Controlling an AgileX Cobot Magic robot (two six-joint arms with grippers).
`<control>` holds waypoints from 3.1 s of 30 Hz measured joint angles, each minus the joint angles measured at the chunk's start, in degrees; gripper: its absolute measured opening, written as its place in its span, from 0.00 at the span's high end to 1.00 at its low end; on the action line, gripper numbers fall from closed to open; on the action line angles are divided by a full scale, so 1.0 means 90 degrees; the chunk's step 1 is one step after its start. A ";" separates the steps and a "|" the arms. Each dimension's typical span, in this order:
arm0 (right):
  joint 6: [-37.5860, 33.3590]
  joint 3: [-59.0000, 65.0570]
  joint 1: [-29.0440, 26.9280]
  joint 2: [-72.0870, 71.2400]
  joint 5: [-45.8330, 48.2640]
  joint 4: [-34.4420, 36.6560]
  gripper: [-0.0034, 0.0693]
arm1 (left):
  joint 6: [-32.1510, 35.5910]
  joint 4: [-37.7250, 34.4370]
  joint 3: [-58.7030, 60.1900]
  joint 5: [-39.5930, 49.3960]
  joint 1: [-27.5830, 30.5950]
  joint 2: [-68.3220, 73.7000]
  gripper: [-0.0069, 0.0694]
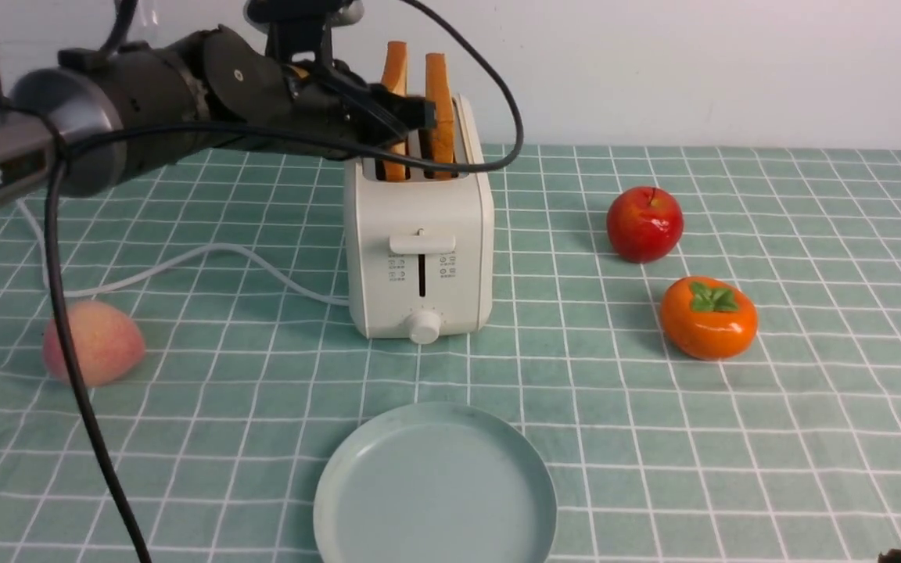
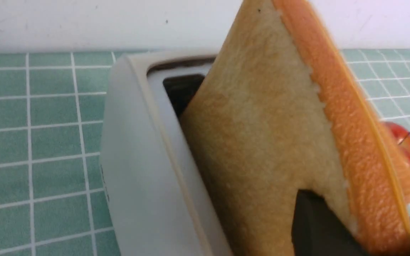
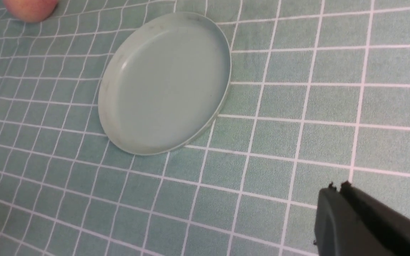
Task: Take toasted bread from bread machine on blue coffee table place on plate.
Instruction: 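Reach for a toast slice standing in the toaster with the left gripper, then place the slice of bread on the plate with the left gripper, then grasp the toast slice in the toaster and pull it up out of the slot with the right gripper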
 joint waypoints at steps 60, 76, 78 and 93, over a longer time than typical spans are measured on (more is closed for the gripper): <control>0.0045 -0.3921 0.0136 0.2292 0.0564 -0.0050 0.87 | -0.2451 0.1670 0.3595 0.3879 -0.0008 -0.2589 0.93; 0.0149 -0.9055 0.2072 0.7398 0.0060 -0.1096 0.74 | -0.2494 0.1656 0.6033 0.2906 -0.0008 -0.6193 0.93; 0.0207 -0.9704 0.2162 0.7995 0.0043 -0.1136 0.67 | -0.2494 0.1651 0.6247 0.2832 -0.0008 -0.6534 0.93; 0.0622 -1.1590 0.2422 1.0603 -0.0861 -0.1573 0.17 | -0.2813 0.1614 0.6541 0.3356 -0.0008 -0.7783 0.93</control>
